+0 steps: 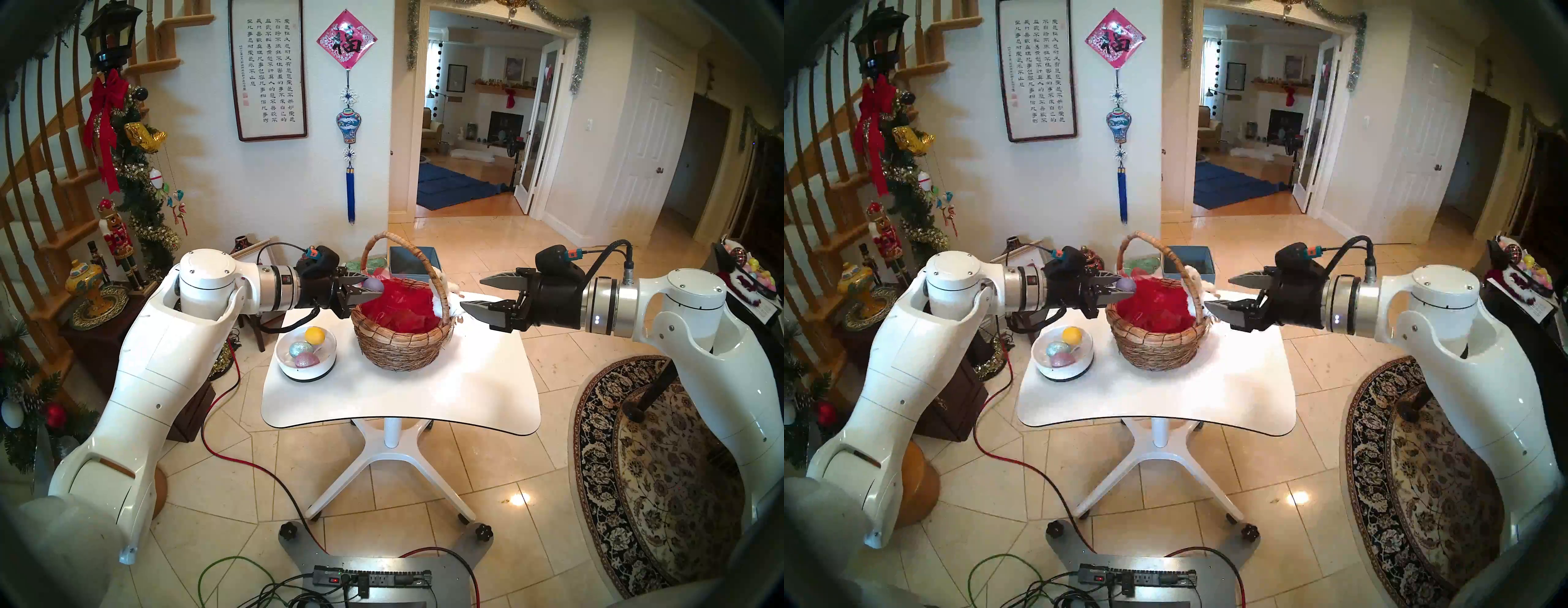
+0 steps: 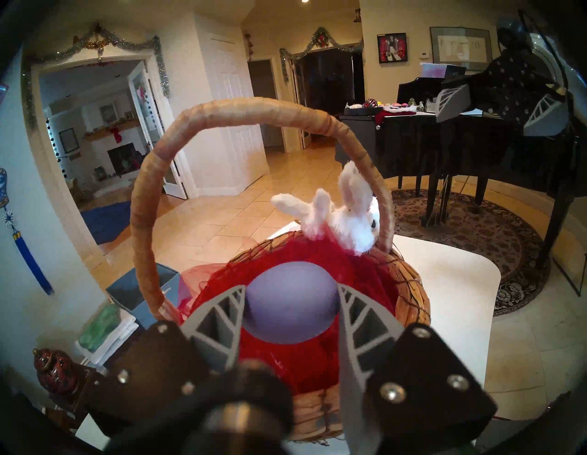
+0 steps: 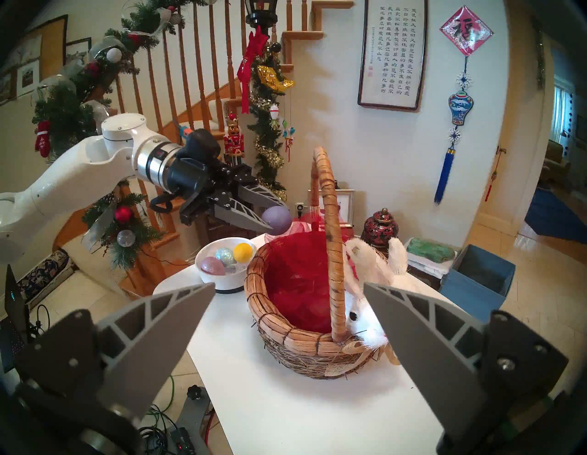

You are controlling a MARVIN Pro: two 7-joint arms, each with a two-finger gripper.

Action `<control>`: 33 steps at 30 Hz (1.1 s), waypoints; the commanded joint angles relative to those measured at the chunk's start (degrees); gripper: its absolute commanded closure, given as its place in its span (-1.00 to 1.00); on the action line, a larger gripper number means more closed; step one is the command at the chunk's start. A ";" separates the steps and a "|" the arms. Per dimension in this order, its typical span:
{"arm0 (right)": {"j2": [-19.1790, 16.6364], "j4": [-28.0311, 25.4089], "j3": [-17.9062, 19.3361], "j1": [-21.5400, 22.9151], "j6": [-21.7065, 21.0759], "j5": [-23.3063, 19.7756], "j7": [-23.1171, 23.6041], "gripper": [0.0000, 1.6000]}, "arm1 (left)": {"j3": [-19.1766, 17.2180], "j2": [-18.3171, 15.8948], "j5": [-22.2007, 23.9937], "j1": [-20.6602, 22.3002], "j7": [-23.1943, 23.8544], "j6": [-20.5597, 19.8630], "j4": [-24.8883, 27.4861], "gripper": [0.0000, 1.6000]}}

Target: Put easter egg into basket

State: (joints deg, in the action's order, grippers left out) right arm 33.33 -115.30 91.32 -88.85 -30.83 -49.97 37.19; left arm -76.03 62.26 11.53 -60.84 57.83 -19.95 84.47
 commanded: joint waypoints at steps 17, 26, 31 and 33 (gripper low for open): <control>-0.19 0.01 0.30 0.35 0.28 0.05 -0.23 -1.00 | 3.91 5.81 -1.00 11.75 0.20 4.09 -10.29 0.59; -0.23 0.01 0.28 0.34 0.35 0.01 -0.27 -1.00 | 7.80 5.49 -4.37 11.57 -0.09 4.94 -11.88 0.65; -0.26 0.01 0.26 0.34 0.37 -0.02 -0.29 -1.00 | 8.89 5.16 -5.83 11.75 -0.48 4.47 -12.51 0.64; -0.28 0.01 0.26 0.34 0.38 -0.03 -0.30 -1.00 | 9.41 4.90 -6.39 11.86 -0.37 4.18 -12.75 0.62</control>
State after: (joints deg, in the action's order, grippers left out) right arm 33.13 -115.30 91.23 -88.85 -30.69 -50.16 37.04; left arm -67.24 67.45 6.26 -50.83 57.37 -15.28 71.61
